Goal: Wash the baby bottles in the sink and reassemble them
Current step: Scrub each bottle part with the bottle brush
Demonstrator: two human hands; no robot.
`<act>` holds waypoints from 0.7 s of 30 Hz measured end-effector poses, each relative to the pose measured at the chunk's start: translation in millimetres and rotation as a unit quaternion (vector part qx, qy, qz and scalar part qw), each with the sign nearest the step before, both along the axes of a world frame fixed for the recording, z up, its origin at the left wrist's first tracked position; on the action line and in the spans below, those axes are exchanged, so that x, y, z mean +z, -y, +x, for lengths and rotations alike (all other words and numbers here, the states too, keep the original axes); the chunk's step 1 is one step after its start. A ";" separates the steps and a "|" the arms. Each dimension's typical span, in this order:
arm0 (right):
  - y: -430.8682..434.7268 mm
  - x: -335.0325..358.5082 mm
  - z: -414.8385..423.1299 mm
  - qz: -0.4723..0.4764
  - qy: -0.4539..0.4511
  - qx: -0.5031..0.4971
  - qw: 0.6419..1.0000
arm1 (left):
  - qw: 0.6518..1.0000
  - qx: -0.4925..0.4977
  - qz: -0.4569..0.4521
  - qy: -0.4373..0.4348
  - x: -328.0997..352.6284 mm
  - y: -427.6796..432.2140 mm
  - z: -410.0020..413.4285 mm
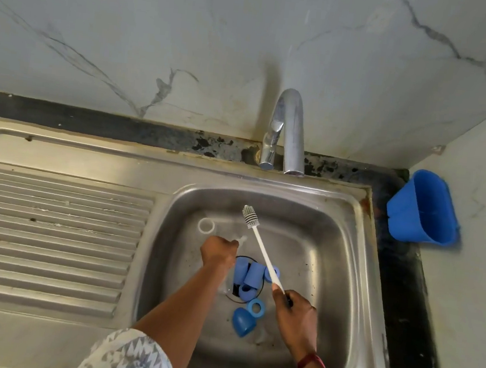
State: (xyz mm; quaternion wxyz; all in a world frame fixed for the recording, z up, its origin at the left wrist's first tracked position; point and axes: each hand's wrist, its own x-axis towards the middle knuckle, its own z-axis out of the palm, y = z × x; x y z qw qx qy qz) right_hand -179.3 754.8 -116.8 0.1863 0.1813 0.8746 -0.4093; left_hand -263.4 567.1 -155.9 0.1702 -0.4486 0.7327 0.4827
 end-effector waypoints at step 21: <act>8.1 8.8 7.0 0.027 0.008 -0.001 1.000 | 0.984 -0.180 0.010 -0.003 -6.4 -14.6 85.1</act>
